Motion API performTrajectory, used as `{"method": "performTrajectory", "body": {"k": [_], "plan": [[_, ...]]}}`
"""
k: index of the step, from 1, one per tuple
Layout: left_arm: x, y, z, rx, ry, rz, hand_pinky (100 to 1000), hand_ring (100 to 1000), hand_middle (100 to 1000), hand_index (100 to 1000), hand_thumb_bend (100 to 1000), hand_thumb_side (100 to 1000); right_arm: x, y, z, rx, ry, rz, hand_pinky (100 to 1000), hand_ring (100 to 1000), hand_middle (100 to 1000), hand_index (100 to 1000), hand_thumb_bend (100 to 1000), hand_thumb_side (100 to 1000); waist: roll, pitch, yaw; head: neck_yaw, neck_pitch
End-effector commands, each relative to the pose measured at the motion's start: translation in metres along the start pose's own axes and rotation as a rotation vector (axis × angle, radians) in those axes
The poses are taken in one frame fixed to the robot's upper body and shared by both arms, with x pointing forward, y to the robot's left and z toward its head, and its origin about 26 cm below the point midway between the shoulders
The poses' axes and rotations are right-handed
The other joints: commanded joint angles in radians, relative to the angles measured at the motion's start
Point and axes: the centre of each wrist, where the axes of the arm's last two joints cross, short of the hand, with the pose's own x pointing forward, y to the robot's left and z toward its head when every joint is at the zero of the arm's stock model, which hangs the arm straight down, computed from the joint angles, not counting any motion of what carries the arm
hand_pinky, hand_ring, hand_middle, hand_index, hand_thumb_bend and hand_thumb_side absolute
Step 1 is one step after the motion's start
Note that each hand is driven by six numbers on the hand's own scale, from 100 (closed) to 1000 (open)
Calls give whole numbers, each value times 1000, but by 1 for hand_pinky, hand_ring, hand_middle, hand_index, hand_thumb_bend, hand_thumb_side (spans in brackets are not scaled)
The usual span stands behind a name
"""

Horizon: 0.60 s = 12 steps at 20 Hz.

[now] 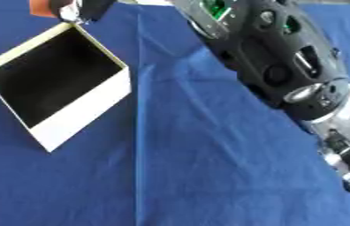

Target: Pick up objects on the table and place them in the box.

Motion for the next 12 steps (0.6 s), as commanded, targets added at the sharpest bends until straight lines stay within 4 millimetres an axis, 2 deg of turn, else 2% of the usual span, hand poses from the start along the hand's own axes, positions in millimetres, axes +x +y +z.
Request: {"method": "performTrajectory", "body": {"k": [1,4,9,12], "plan": [[6,0,-7,-16,-34,6,412,530,596,684,100,650,1,-6,-6,-14,-7,14,623,576,430,618,100,100,3,-20,4,-8,-7],[7,-2,-9,-21,-44,15,412,530,596,684,100,650,0,6,-20,12,-8,-11,622,578,429,617,100,100,-7,-9,31,-25,-16],[8,-4,-11,-21,-50,25,414,530,596,684,100,652,-2,28,-38,89,-19,-7,606,588,444,620,100,100,-17,-3,52,-34,-19],[8,-4,-12,-20,-53,28,414,530,596,684,100,651,-11,45,-48,163,5,16,612,603,459,626,100,100,-22,-1,61,-36,-18]]}}
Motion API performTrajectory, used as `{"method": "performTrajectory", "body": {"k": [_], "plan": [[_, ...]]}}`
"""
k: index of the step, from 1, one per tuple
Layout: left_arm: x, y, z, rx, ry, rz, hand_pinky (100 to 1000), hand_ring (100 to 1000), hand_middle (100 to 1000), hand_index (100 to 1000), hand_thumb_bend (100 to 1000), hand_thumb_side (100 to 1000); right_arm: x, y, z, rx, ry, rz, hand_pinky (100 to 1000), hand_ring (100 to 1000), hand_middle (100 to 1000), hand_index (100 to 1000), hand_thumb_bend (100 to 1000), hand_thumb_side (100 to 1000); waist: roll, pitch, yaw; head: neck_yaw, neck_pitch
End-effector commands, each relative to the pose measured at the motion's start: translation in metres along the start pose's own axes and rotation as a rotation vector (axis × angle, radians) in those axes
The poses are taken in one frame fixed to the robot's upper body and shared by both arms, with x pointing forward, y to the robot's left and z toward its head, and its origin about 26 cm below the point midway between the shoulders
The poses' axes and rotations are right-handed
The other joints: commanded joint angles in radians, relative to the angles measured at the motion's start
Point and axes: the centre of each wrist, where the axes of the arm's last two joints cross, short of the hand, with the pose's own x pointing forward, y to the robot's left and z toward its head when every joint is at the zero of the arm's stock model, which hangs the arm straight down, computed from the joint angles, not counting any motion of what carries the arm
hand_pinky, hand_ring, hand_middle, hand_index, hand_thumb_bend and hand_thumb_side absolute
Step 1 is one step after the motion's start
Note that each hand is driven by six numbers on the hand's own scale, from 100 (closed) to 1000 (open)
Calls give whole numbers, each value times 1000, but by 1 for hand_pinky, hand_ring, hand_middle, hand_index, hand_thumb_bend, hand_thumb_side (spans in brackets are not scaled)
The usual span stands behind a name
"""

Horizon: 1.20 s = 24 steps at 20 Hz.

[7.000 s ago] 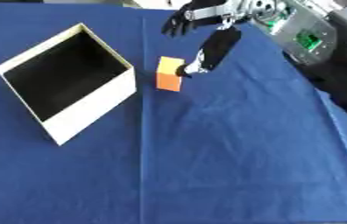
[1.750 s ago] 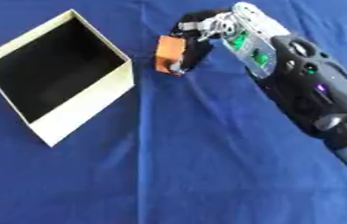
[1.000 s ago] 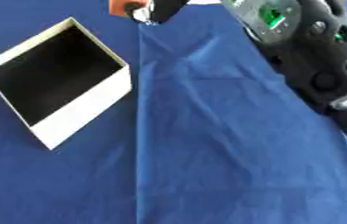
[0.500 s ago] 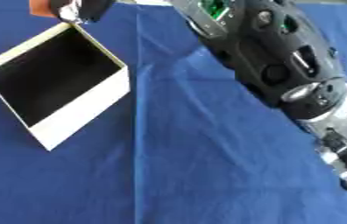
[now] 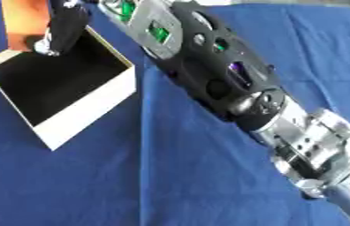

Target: Pick up objects on the table and place them in the box.

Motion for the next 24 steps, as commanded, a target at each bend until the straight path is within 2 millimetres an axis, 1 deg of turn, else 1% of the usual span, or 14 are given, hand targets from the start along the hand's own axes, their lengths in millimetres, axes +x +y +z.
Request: {"method": "performTrajectory", "body": {"k": [1,5,9,10,12,13,14,15,16,17,19,20,21,24], "plan": [[7,-1,-7,-10,-36,8,414,531,596,684,100,651,-8,7,-9,56,31,48,616,612,468,628,100,100,5,-17,6,-7,-9],[7,0,-8,-7,-39,8,415,531,596,684,100,651,-29,23,-17,129,65,54,625,624,478,636,100,100,1,-13,13,-4,-8],[7,-1,-10,-9,-43,10,415,531,596,684,100,652,-35,28,-21,179,40,61,637,631,486,644,100,100,-3,-9,15,-4,-6],[7,-1,-10,-10,-44,11,415,531,596,684,100,652,-35,29,-22,189,33,64,678,658,527,684,100,158,-4,-8,17,-5,-6],[8,-2,-11,-11,-48,12,415,531,595,684,100,651,-36,30,-24,215,15,85,693,669,546,701,100,186,-6,-4,21,-6,-7],[8,-2,-12,-12,-50,13,415,531,595,684,100,652,-37,29,-24,216,13,95,714,698,575,722,100,266,-7,-3,23,-6,-8],[8,-2,-12,-14,-51,14,415,530,595,685,100,653,-39,28,-24,209,14,106,724,711,587,729,100,297,-8,-3,24,-6,-9],[8,-2,-12,-15,-51,15,414,530,595,684,100,653,-40,28,-25,202,16,114,751,744,625,752,100,386,-9,-2,25,-7,-9],[8,-3,-12,-16,-50,15,414,530,595,684,100,653,-42,28,-25,194,16,121,765,762,657,776,100,426,-9,-1,25,-8,-10],[8,-3,-12,-17,-50,15,414,530,595,684,100,654,-43,28,-26,186,15,127,783,792,710,814,100,541,-10,-1,26,-8,-10],[8,-3,-12,-17,-49,16,414,530,595,684,100,654,-44,26,-26,173,10,139,811,848,805,877,100,661,-10,0,25,-9,-9],[8,-3,-12,-18,-48,15,414,530,595,684,100,655,-43,25,-26,169,8,150,821,865,821,889,100,677,-10,0,25,-9,-9],[8,-3,-12,-18,-47,15,414,530,595,684,100,655,-43,25,-26,167,8,163,844,898,850,907,148,696,-10,0,25,-8,-8],[8,-2,-11,-17,-45,14,414,530,595,685,100,655,-41,20,-25,156,26,218,852,905,864,927,225,691,-9,0,22,-8,-8]]}}
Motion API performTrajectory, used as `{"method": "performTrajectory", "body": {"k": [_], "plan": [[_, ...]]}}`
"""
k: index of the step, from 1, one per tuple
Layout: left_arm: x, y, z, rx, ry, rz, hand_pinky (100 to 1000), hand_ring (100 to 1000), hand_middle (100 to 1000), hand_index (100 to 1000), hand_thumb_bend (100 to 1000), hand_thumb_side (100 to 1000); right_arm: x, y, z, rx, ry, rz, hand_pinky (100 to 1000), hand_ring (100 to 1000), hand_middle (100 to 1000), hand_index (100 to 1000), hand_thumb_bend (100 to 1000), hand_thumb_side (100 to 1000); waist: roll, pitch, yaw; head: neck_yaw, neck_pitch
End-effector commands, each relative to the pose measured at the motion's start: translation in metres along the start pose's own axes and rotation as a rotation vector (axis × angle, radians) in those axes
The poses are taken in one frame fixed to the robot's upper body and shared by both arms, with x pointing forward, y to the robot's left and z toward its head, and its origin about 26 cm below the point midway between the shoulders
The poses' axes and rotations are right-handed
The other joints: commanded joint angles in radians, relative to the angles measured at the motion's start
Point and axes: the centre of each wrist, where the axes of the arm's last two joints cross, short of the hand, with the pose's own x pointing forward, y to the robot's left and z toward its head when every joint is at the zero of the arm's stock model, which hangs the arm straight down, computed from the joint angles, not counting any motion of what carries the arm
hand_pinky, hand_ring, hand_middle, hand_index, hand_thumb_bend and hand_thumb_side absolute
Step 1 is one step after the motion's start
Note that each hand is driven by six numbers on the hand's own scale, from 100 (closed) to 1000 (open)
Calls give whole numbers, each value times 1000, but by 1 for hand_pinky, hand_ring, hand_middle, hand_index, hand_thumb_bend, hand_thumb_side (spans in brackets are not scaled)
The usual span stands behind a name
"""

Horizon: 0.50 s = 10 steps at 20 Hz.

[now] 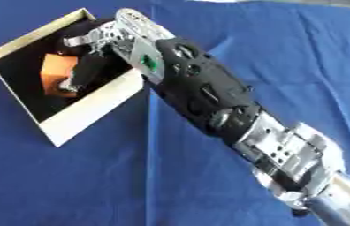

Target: Pick up objects on the table and place them in the box.

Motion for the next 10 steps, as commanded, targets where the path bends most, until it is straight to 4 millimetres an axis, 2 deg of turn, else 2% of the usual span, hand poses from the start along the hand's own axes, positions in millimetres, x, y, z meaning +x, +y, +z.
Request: {"method": "performTrajectory", "body": {"k": [1,3,7,10], "plan": [[6,0,-5,-13,-27,2,414,530,594,684,100,656,3,-17,6,-40,25,70,857,910,865,932,255,680,10,-21,-1,-1,-8],[6,1,-5,-12,-26,1,415,530,594,684,100,653,5,-21,9,-50,36,97,861,914,865,938,284,644,11,-22,-3,-1,-7],[6,1,-4,-11,-24,1,415,531,594,684,100,652,8,-29,14,-57,43,135,870,922,870,944,335,648,13,-26,-7,0,-6],[6,1,-4,-11,-22,1,415,531,594,684,100,654,9,-31,17,-62,32,132,863,909,850,939,305,648,15,-28,-7,-1,-8]]}}
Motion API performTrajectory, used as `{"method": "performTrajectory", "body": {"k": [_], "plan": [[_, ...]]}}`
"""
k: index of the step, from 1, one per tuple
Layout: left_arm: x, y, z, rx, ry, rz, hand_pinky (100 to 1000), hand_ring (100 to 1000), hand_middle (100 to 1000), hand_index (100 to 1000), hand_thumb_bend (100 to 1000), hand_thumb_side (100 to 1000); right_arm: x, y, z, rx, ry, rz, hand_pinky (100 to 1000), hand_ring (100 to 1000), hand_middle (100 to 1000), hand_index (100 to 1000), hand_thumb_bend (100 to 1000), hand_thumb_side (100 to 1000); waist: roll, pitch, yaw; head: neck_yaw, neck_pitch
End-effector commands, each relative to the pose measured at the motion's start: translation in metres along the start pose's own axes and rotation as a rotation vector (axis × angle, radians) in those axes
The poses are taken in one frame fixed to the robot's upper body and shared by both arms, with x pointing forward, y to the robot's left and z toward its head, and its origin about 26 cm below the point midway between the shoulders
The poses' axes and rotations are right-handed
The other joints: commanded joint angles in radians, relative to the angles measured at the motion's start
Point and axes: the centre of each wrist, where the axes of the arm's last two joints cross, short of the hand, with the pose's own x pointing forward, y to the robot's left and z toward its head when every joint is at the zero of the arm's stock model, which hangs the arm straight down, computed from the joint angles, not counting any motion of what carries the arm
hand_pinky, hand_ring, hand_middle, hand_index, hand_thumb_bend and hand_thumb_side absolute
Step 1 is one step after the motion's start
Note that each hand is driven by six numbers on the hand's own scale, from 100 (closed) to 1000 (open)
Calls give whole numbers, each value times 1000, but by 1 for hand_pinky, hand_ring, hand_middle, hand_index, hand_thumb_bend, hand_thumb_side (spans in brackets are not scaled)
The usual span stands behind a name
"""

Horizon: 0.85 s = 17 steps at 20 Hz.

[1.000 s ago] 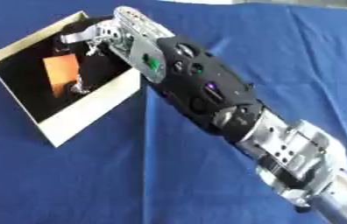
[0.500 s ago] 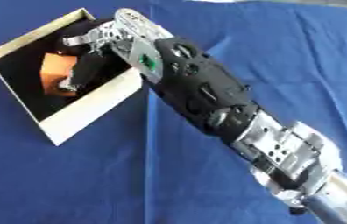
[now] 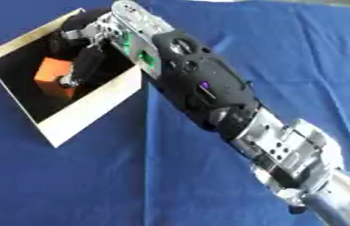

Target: Pick up objects on the table and place them in the box.

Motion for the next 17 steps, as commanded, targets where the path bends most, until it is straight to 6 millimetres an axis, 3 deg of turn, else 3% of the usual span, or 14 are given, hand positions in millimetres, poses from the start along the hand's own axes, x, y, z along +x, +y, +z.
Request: {"method": "performTrajectory", "body": {"k": [1,5,10,11,12,17], "plan": [[6,1,-4,-9,-24,0,415,531,594,684,100,654,1,-19,12,-45,-7,23,859,900,841,937,274,650,12,-28,0,-1,-7],[5,2,-3,-6,-19,-4,416,531,593,684,100,655,11,-39,33,-121,-57,-5,849,884,822,930,212,667,14,-34,-7,1,-4],[5,3,-1,0,-14,-11,418,532,594,685,100,653,20,-65,81,-256,-109,-24,832,857,790,916,109,670,20,-49,-23,6,4],[5,4,-1,1,-14,-12,418,533,594,685,100,653,21,-68,92,-285,-117,-28,830,854,790,915,107,756,21,-53,-27,8,5],[5,4,-1,2,-15,-13,419,533,594,685,100,651,22,-70,105,-316,-128,-31,826,847,773,909,100,667,24,-56,-31,10,6],[5,7,1,11,-14,-26,419,533,594,686,100,648,34,-69,171,-469,-188,-53,808,819,733,874,100,636,40,-69,-52,26,12]]}}
